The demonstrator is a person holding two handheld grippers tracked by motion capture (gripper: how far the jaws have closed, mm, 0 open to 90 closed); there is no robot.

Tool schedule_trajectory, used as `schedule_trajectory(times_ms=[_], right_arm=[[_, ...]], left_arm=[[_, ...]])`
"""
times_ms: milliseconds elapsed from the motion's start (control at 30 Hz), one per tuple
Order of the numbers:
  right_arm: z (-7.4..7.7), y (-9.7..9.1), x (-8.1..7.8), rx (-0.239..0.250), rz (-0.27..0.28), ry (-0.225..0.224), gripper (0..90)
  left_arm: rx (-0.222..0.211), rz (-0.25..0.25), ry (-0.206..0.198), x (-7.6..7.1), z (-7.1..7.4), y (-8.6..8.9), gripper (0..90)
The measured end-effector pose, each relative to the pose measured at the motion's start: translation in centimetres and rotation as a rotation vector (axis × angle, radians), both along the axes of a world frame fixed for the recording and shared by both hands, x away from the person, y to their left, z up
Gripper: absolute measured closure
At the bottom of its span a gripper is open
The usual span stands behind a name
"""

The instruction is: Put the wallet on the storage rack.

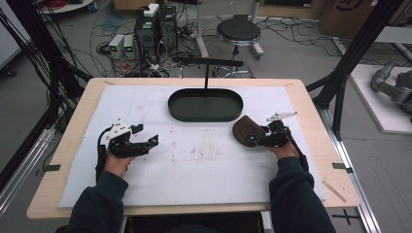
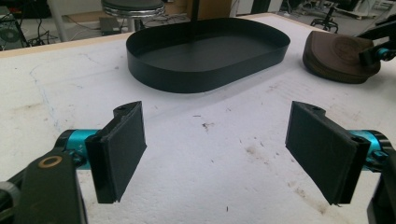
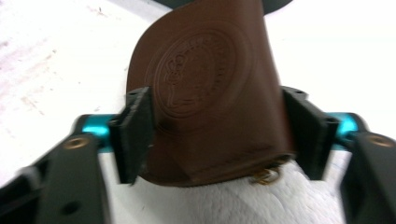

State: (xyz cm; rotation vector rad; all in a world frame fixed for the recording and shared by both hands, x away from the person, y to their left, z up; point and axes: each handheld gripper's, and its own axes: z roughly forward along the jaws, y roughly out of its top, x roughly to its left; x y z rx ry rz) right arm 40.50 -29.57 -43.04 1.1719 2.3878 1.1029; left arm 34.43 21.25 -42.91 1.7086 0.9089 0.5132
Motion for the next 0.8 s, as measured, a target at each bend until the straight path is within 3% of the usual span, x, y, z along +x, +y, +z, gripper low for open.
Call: schedule_trajectory(times_ms=[200,300,433,533,800], right_arm=[[1.5,-0.7,-1.1,0.041,0.022,-0.047,59.7],[2.6,-0.7,-1.8,0.003,0.046,-0.099,65.5],[3.8,-1.0,-2.8,-0.098,0.028,-0.163,68.0],[3.9,-1.4,-3.0,-0.109,0.015,-0.172,68.0],[3.8,-0.6,-3.5,-0.108,0.121,-0.208,66.3]], left_arm=[[-0.003,0.009,0.004,0.0,0.0,0.1,20.7],[-0.002,0.007,0.003,0.0,0.0,0.1,21.4],[-0.008,0.009,0.001,0.0,0.0,0.2,21.5],[-0.009,0.009,0.001,0.0,0.0,0.2,21.6],[-0.012,0.009,0.001,0.0,0.0,0.2,21.8]])
